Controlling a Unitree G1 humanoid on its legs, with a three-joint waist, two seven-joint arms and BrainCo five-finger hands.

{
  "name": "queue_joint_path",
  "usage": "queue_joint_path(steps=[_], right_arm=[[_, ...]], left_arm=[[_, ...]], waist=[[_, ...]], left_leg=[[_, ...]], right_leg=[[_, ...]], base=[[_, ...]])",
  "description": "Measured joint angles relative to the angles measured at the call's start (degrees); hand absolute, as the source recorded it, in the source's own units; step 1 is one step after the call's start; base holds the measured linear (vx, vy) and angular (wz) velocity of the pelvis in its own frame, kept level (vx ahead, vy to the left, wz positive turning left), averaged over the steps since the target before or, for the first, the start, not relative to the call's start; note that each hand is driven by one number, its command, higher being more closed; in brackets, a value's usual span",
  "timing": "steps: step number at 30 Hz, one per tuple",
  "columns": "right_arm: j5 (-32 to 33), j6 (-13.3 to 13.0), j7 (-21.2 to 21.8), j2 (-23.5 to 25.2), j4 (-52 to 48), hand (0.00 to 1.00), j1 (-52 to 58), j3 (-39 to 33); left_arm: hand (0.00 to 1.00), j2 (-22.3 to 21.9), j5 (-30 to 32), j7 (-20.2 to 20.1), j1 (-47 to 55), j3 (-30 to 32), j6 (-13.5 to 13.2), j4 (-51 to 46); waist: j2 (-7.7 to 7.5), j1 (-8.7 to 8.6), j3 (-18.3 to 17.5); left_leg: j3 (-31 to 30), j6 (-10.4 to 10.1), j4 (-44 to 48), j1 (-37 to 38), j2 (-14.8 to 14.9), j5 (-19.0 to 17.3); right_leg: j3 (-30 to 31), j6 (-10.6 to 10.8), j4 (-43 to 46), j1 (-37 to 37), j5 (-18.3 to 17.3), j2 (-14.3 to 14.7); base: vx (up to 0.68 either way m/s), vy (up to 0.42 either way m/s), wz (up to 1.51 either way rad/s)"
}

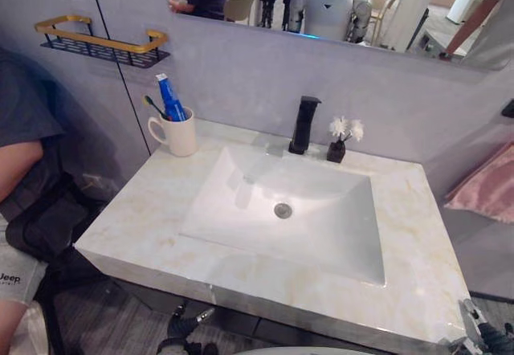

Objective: Organize washtable

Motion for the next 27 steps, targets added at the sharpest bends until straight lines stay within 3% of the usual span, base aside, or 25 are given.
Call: queue_joint_path(steps=[6,9,15,17,21,23,25,27], right_arm=[[1.83,0.61,-6.31,2.69,-5.33,0.0,-1.64,-1.86],[1.71,0.31,-9.51,5.63,-8.97,0.0,-0.82,-3.48],[2.34,-1.21,-14.88,6.33,-11.49,0.0,0.3,-7.26],[2.77,-1.88,-16.45,6.36,-8.07,0.0,0.95,-9.76],[13.12,-1.81,-15.51,6.31,1.92,0.0,2.45,-16.1],[15.38,-2.11,-15.2,6.2,4.52,0.0,2.85,-18.26],[18.35,-2.91,-13.47,6.38,10.63,0.0,2.82,-22.08],[22.14,-3.16,-11.14,6.64,19.13,0.0,2.38,-21.6]], left_arm=[[0.0,-0.61,-0.91,-0.03,-0.41,0.01,0.11,1.06],[0.0,-1.01,-0.92,0.05,-0.54,0.3,0.44,0.88],[0.0,-2.33,-0.98,1.19,-0.84,2.26,1.92,0.89],[0.0,-2.52,-1.06,1.21,-0.81,2.71,2.56,0.94],[0.0,-3.0,-1.08,1.31,-0.85,3.5,3.35,1.41],[0.0,-3.28,-1.08,1.34,-0.77,4.38,3.35,1.44],[0.0,-3.19,-1.08,1.33,-0.72,4.21,3.29,1.47],[0.0,-2.87,-1.08,1.3,-1.06,3.29,3.24,1.95]], waist=[[1.65,-0.52,0.98],[2.17,-0.61,1.33],[3.18,-0.67,2.36],[3.52,-0.71,2.5],[3.93,-0.99,2.67],[4.01,-1.29,2.71],[3.97,-1.36,2.69],[3.95,-1.31,2.68]], left_leg=[[1.89,0.04,0.0,0.8,0.19,-0.33],[2.01,-0.15,0.01,1.06,0.37,-0.54],[3.99,-0.24,0.36,1.94,0.58,-1.02],[4.56,-0.23,0.38,2.29,0.63,-0.96],[5.16,-0.31,0.25,3.06,1.17,-1.08],[5.87,-0.35,0.03,3.42,1.42,-1.4],[5.97,-0.34,0.02,3.64,1.49,-1.41],[5.97,-0.37,0.01,3.65,1.43,-1.4]], right_leg=[[1.46,0.0,-0.07,-0.08,0.0,-0.07],[1.41,0.03,0.04,-0.13,-0.02,0.01],[3.5,0.19,1.61,-0.93,0.11,-0.17],[4.27,0.2,1.6,-0.55,0.11,-0.18],[4.65,0.22,1.58,-0.09,0.09,-0.07],[5.08,0.2,1.64,-0.15,0.09,0.09],[5.46,0.01,1.71,-0.48,-0.06,0.19],[5.59,-0.02,1.73,-0.54,-0.14,0.32]], base=[[0.0,0.003,-0.12],[0.05,-0.025,0.0],[0.05,-0.011,-0.14],[0.06,-0.009,-0.13],[0.0,-0.013,-0.07],[-0.05,-0.008,-0.14],[-0.08,0.001,-0.07],[-0.06,0.01,-0.04]])
